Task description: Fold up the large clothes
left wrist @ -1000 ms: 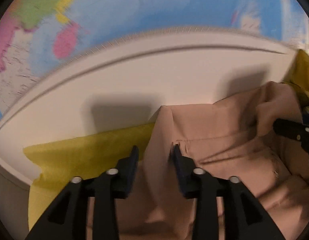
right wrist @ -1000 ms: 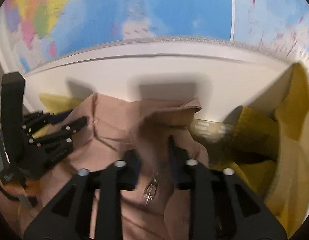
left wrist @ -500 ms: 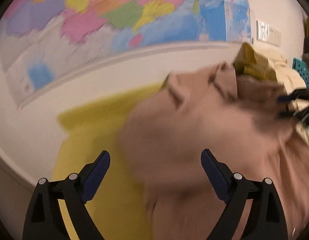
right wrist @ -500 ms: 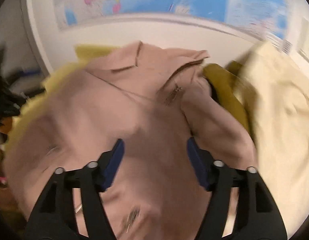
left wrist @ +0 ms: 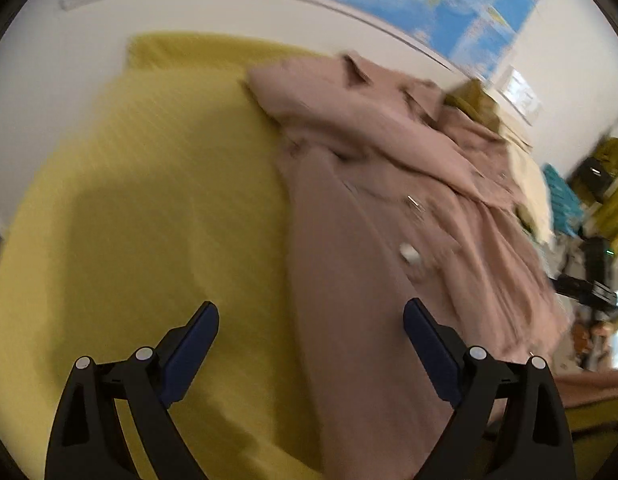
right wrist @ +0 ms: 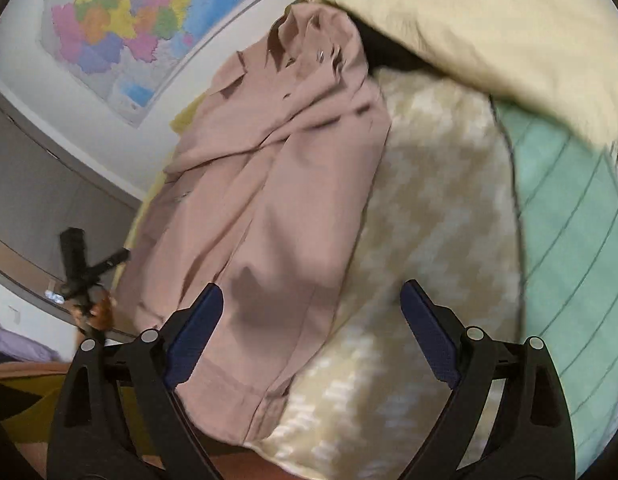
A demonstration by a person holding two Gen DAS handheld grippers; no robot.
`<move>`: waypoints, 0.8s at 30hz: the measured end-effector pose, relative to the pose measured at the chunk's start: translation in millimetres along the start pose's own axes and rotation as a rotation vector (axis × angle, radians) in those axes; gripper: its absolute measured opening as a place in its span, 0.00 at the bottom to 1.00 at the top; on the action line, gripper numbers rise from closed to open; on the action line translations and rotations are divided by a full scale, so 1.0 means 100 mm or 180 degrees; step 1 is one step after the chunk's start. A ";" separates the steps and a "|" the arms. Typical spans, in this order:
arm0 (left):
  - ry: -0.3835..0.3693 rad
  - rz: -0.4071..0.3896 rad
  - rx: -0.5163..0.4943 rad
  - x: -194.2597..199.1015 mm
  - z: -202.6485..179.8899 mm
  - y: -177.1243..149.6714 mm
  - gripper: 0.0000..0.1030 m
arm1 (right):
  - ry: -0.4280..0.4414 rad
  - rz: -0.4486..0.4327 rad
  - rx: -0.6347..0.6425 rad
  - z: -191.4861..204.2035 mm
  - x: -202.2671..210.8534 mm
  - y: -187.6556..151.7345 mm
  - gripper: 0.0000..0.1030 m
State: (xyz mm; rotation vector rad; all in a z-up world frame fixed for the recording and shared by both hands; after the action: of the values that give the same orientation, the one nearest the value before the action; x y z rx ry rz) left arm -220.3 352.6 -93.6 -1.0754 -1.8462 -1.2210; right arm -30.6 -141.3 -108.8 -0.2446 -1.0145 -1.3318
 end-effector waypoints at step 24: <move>-0.0088 0.0093 0.0037 -0.21 -0.57 -0.11 0.09 | 0.0721 0.0210 0.0076 0.39 -0.50 -0.12 0.11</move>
State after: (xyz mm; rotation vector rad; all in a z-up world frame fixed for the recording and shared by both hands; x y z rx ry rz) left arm -215.6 291.5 -96.5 -1.1141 -1.8500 -1.1826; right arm -54.2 -83.9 -127.1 -0.1049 -0.8242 -1.2557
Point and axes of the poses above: each gripper's, at about its wrist camera, not at the fingertips, and x roughly against the way its jaws point, z to its left, y to its top, the point moved 2 cm from there along -x, roughly the way its jaws point, and after that the axes turned 11 degrees about z, right-handed, at the moved point
